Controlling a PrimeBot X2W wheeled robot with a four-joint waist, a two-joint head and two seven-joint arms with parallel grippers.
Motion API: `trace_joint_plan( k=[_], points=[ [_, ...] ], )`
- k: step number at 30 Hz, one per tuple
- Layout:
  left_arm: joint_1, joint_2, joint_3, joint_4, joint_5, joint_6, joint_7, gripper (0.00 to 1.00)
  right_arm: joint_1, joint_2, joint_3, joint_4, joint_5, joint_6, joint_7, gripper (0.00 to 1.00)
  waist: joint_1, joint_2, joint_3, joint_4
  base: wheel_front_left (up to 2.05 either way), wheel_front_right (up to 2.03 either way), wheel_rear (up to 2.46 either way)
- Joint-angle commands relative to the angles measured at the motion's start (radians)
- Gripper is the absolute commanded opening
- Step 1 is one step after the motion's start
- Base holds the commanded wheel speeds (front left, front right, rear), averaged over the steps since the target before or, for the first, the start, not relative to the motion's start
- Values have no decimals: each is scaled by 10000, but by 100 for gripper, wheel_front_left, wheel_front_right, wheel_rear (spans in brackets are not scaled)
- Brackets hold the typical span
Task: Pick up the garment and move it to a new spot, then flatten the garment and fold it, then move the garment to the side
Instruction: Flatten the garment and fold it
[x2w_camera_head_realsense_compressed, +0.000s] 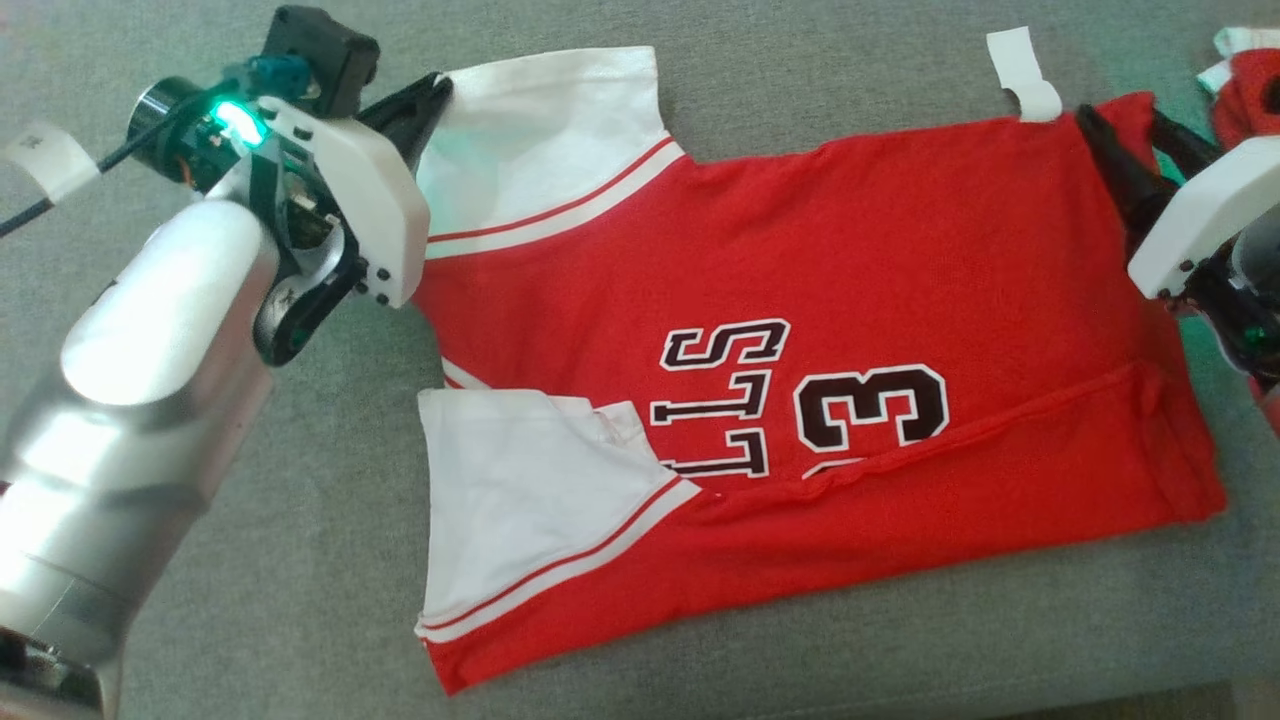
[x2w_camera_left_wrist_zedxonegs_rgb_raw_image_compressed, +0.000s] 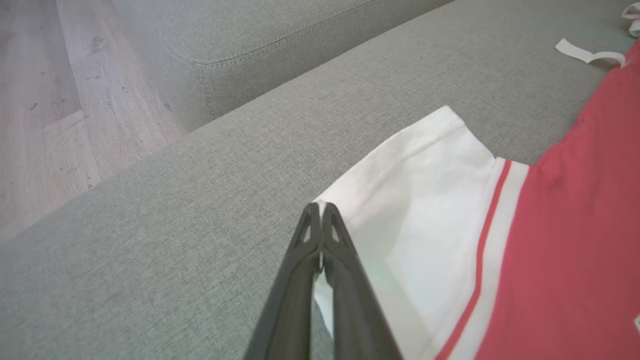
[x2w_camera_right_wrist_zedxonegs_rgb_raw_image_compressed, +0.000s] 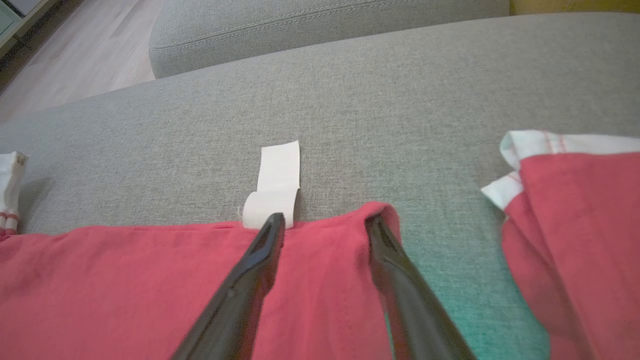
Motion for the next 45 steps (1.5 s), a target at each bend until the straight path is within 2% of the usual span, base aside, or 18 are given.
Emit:
trace_joint_plan(
  k=[1, 2, 3, 5, 8, 12, 20, 25, 32, 38, 45],
  points=[
    [-627, 409, 318, -211, -110, 18, -79, 0, -105, -315, 83, -75, 117, 65, -157, 61, -1, 0, 19, 36, 0, 0, 0],
    [-656, 405, 284, -190, -125, 18, -118, 0, -160, -335, 151, -7, 170, 65, -194, 43, -1, 0, 30, 60, 0, 0, 0],
    [-687, 400, 251, -166, -137, 18, -166, 0, -229, -375, 209, 73, 182, 65, -275, 36, -1, 0, 42, 84, 0, 0, 0],
    [-758, 408, 198, -108, -109, 18, -341, 0, -384, -430, 313, 259, 153, 65, -510, 0, -1, 0, 57, 126, 0, 0, 0],
    [-878, 481, 105, -27, 19, 18, -804, 0, -603, -418, 455, 470, 176, 65, -821, 0, -1, 0, 54, 153, 0, 0, 0],
    [-1184, 544, 256, 239, 405, 131, -1957, 0, -888, -433, 534, 586, 343, 65, -1373, 0, -1, 0, 7, 164, 0, 0, 0],
    [-1860, 370, 568, 727, 925, 359, -4064, 0, -1104, -682, 665, 427, 919, 65, -2060, 0, -1, 0, -321, 204, 0, 0, 0],
    [-1645, 254, 449, 927, 726, 223, -4448, 0, -798, -1077, 945, 191, 1330, 65, -2258, 0, -1, 0, -712, 337, 0, 0, 0],
    [-236, 585, 103, 274, 406, 147, -4679, 0, 281, -1604, 1345, -330, 1924, 65, -2710, 0, -1, 0, -1305, 636, 0, 0, 0],
    [1341, 1038, -59, -1028, 230, 607, -4777, 0, 1524, -2099, 1492, -748, 2332, 65, -3420, 0, -1, 0, -1793, 962, 0, 0, 0],
    [3341, 1865, -265, -3038, 138, 1626, -4527, 0, 2892, -2430, 1586, -1180, 2553, 65, -3736, 0, -1, 0, -2092, 1125, 0, 0, 0]
  ],
)
